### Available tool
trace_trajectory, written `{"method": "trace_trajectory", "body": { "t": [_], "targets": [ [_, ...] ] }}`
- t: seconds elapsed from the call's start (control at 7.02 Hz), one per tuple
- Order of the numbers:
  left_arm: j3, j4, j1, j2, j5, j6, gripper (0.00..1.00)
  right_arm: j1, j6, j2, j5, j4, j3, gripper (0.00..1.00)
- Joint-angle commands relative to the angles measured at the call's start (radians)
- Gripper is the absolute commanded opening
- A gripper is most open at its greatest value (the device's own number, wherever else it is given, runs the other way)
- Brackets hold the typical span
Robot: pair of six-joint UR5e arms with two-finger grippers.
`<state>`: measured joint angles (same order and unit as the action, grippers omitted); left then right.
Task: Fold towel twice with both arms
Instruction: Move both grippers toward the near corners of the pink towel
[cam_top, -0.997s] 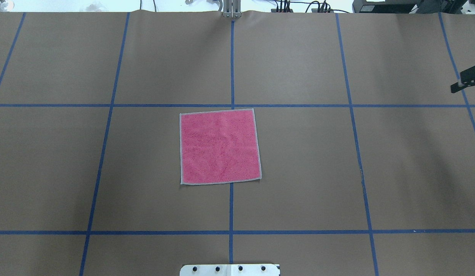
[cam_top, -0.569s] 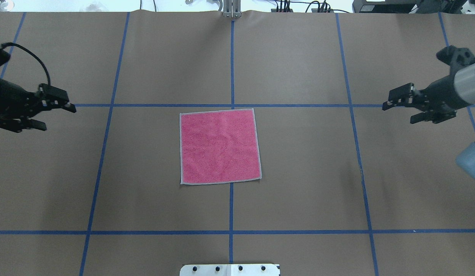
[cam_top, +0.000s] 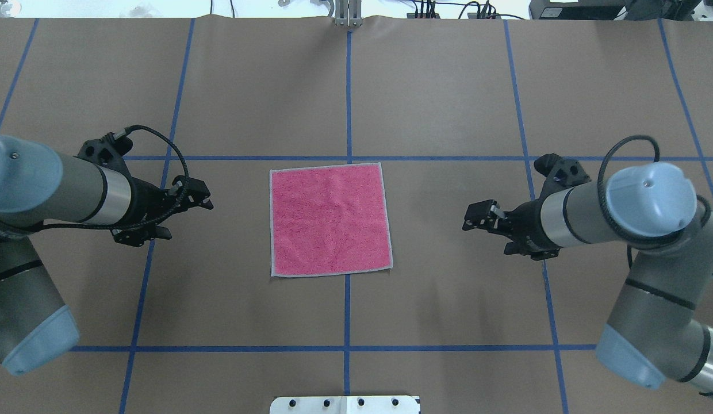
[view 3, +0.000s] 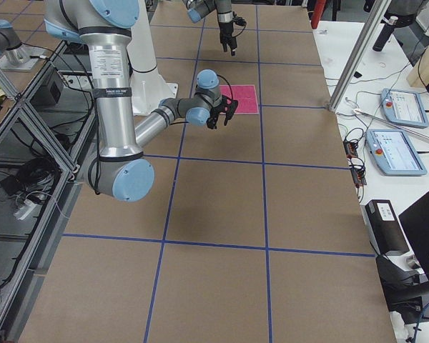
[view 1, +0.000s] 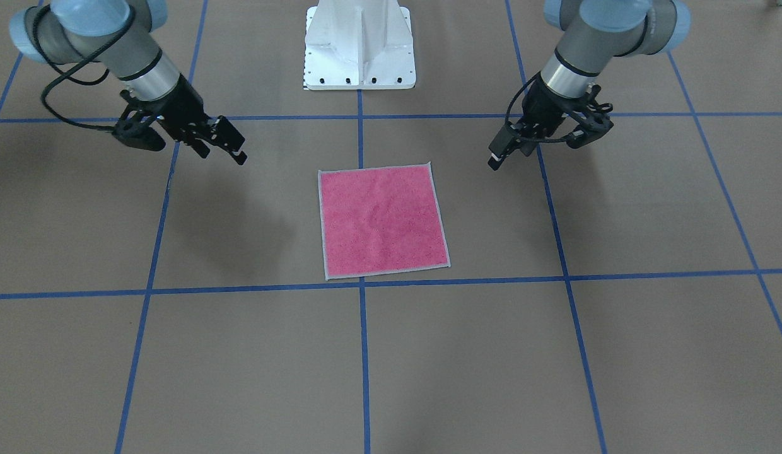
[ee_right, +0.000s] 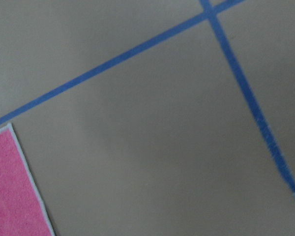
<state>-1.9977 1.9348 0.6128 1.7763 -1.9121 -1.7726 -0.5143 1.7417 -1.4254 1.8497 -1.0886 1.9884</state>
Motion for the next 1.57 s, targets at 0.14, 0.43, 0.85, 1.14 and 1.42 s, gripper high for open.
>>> {"method": "trace_trajectory", "body": {
  "t": [0.14, 0.43, 0.85, 1.14, 1.42],
  "targets": [
    [0.002, -0.119, -0.083, 0.095, 0.047, -0.068, 1.00, 0.138, 0.094, 0.292, -0.159, -0.238, -0.112, 0.93],
    [0.010, -0.120, -0.146, 0.114, 0.126, -0.068, 1.00, 0.145, 0.133, 0.341, -0.162, -0.234, -0.171, 0.93],
    [0.010, -0.122, -0.153, 0.127, 0.127, -0.068, 1.00, 0.146, 0.136, 0.352, -0.165, -0.234, -0.242, 0.89],
    [0.011, -0.120, -0.154, 0.129, 0.128, -0.068, 1.00, 0.146, 0.169, 0.353, -0.164, -0.234, -0.244, 0.85],
    [0.011, -0.122, -0.153, 0.126, 0.128, -0.068, 1.00, 0.152, 0.179, 0.353, -0.161, -0.234, -0.255, 0.81]
  ]
}}
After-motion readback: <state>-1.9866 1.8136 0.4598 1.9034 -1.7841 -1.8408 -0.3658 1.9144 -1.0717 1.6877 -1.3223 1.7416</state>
